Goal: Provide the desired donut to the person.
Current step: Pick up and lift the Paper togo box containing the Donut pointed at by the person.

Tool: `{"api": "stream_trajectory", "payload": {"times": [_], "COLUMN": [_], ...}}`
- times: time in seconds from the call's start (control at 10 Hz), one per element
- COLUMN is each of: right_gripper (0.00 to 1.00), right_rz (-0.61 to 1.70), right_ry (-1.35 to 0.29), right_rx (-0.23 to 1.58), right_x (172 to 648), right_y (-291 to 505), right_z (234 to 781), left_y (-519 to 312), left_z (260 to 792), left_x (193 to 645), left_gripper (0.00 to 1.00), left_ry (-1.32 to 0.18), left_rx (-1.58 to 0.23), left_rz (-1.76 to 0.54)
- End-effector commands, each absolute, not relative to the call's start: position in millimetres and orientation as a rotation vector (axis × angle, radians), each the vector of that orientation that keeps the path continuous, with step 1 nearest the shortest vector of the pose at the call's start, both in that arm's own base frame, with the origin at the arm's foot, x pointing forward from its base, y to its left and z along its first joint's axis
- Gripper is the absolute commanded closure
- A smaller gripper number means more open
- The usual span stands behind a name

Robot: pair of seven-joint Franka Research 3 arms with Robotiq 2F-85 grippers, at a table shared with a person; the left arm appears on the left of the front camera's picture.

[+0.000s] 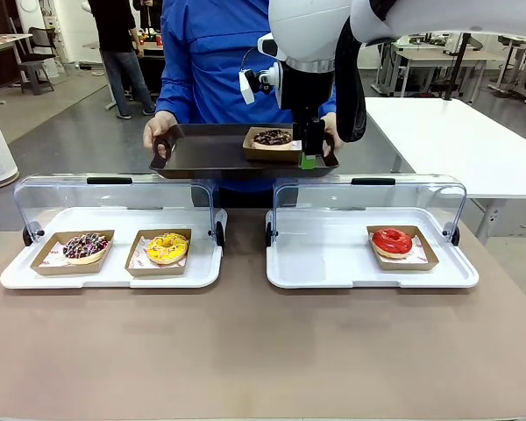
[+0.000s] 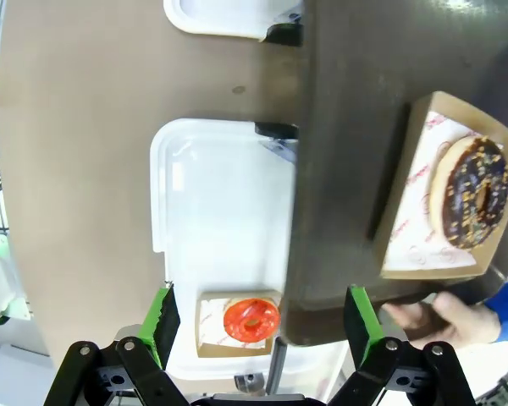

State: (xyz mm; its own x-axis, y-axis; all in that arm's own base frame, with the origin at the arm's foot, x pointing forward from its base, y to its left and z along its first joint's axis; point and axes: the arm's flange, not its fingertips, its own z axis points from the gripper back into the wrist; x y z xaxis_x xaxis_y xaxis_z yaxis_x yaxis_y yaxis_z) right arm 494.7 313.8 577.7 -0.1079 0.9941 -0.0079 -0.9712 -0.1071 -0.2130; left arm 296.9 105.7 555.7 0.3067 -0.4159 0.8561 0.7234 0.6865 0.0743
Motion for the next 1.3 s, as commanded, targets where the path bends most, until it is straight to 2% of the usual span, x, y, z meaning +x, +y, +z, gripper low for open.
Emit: {"api": "stream_trajectory", "payload": {"times": [0.0, 0.1, 0.3, 0.7, 0.9, 1.0, 1.2], "right_gripper": [0.00, 0.00, 0.00, 0.00, 0.00, 0.00, 0.00], "right_rz": [1.662, 1.673, 1.390, 1.143, 1.003, 0.919, 0.923], "right_ry": [-0.187, -0.174, -0.295, -0.551, -0.689, -0.758, -0.797], "right_rx": [-0.187, -0.168, -0.001, 0.211, 0.204, 0.119, 0.143], "right_x": [493.0, 494.7, 442.7, 344.1, 293.2, 271.1, 256.9], "right_y": [312.8, 313.8, 224.7, 110.3, 88.0, 81.6, 74.1], "right_z": [575.6, 577.7, 599.9, 614.2, 608.9, 603.2, 593.7], "left_y": [106.0, 106.0, 106.0, 106.0, 106.0, 106.0, 106.0], "left_z": [555.6, 555.6, 555.6, 555.6, 555.6, 555.6, 555.6], "left_x": [296.3, 296.3, 296.3, 296.3, 296.3, 296.3, 296.3], "left_gripper": [0.00, 0.00, 0.00, 0.00, 0.00, 0.00, 0.00], "left_ry": [-1.004, -1.004, -1.004, -1.004, -1.004, -1.004, -1.004], "left_rx": [-0.366, -0.366, -0.366, -0.366, -0.366, -0.366, -0.366], "left_rz": [-0.773, -0.773, -0.773, -0.773, -0.773, -0.773, -0.773]}}
